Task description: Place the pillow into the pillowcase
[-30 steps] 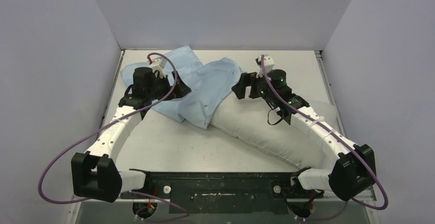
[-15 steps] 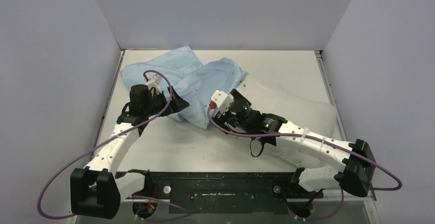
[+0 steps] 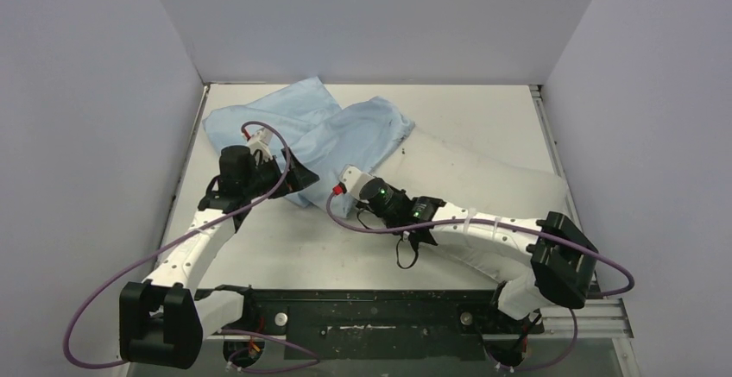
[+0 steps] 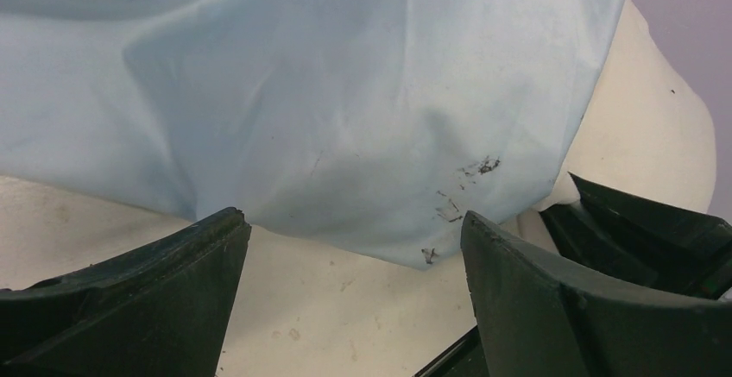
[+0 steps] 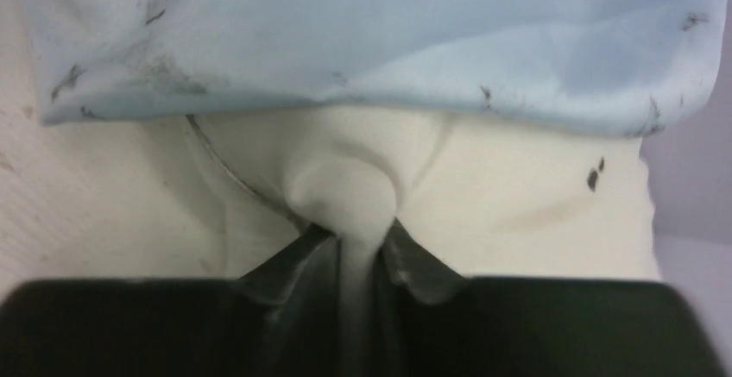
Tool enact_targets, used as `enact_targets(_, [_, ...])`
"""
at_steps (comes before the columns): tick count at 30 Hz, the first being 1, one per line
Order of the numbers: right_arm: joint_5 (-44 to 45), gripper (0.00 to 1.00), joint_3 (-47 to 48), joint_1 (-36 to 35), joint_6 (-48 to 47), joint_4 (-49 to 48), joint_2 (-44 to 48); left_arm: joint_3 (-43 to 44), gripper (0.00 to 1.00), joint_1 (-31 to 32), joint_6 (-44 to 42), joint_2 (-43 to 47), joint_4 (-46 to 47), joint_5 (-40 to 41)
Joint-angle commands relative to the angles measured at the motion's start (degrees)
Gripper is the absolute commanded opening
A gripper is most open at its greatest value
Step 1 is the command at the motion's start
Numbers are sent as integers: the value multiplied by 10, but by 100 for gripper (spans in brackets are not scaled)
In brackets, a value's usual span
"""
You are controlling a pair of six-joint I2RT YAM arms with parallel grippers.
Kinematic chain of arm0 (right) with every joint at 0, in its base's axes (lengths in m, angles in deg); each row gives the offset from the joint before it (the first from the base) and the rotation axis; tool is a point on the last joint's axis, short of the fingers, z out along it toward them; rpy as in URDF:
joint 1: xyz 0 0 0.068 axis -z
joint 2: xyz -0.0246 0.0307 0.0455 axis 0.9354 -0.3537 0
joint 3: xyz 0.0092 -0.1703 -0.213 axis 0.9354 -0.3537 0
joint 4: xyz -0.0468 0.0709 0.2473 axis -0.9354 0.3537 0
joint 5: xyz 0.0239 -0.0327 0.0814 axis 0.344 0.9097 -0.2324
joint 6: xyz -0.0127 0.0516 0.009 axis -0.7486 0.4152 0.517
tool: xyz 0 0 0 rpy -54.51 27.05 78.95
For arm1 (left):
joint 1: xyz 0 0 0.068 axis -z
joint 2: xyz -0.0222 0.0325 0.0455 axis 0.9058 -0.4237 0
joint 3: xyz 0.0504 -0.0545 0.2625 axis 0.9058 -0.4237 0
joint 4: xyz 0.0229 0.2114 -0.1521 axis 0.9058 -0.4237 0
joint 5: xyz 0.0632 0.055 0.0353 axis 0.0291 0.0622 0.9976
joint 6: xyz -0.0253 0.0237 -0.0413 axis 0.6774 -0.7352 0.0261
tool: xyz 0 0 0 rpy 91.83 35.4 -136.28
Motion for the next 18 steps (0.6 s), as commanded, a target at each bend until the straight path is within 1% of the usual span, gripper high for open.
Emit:
enact_targets(1, [-30,0,36,34,52,-87,7,11,88,0,-4,6,31,-1])
enact_targets(4, [-109,0,63,78,135,-112,30,37,85,27,-34,25,6,34])
enact_targets(7, [-199,0,64,134,239,-178,63,62,85,70,-56,34,-13,80])
enact_targets(10, [-213,0,82,167,302,-187,77,67,81,99,-57,37,-15,107])
enact_targets(13, [-239,0,93,186,346,-194,87,59,77,115,-38,36,19,120])
enact_targets(15, [-258,0,92,190,371,-205,90,51,75,126,-25,33,61,119])
enact_targets(18, [-263,0,92,194,414,-212,96,43,75,143,-7,22,141,119])
